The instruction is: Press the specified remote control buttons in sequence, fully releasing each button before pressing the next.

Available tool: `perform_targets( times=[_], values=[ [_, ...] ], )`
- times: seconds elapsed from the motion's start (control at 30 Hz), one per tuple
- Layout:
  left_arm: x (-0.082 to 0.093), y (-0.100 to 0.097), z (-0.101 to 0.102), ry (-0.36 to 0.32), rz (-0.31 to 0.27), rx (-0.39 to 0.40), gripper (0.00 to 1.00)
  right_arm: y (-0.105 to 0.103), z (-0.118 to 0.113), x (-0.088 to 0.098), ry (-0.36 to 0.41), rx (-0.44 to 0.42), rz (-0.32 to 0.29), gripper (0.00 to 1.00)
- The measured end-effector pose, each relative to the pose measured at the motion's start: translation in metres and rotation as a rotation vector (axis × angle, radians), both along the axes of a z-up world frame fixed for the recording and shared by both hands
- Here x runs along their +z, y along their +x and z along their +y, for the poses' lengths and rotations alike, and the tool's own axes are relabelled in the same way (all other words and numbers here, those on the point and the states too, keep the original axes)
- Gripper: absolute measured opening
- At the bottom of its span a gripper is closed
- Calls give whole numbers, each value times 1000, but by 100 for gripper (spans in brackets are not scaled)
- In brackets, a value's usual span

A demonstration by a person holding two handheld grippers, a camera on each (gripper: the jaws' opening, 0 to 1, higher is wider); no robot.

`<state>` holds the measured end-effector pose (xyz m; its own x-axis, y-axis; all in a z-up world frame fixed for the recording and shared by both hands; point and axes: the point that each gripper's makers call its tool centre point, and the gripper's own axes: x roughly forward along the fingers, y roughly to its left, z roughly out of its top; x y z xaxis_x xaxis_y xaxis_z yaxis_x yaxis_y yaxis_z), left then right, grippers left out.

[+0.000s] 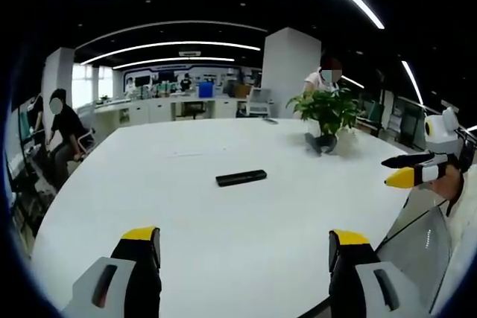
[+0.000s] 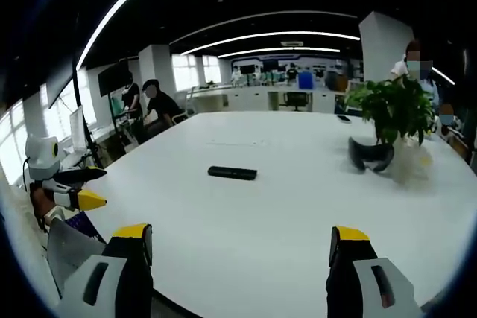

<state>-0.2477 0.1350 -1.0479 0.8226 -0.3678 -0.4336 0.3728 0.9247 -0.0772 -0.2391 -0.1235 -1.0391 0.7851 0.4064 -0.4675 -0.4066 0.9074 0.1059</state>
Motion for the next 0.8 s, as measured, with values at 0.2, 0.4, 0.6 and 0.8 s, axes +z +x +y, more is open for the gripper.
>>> perform_targets(
  times=[0.2, 0.4, 0.6, 0.8],
  values=[
    [0, -1, -1, -1, 3, -6, 97, -1, 1, 0, -3, 5, 2, 99],
    [-2, -1, -2, 4, 12, -15, 97, -2, 4, -1, -4, 14, 5, 98],
    [-2, 1, -4, 7, 12, -26, 97, 0, 5, -2, -6, 19, 8, 98],
    [-2, 3, -3, 11, 13, -30, 97, 0, 6, -3, -8, 22, 12, 97]
  ],
)
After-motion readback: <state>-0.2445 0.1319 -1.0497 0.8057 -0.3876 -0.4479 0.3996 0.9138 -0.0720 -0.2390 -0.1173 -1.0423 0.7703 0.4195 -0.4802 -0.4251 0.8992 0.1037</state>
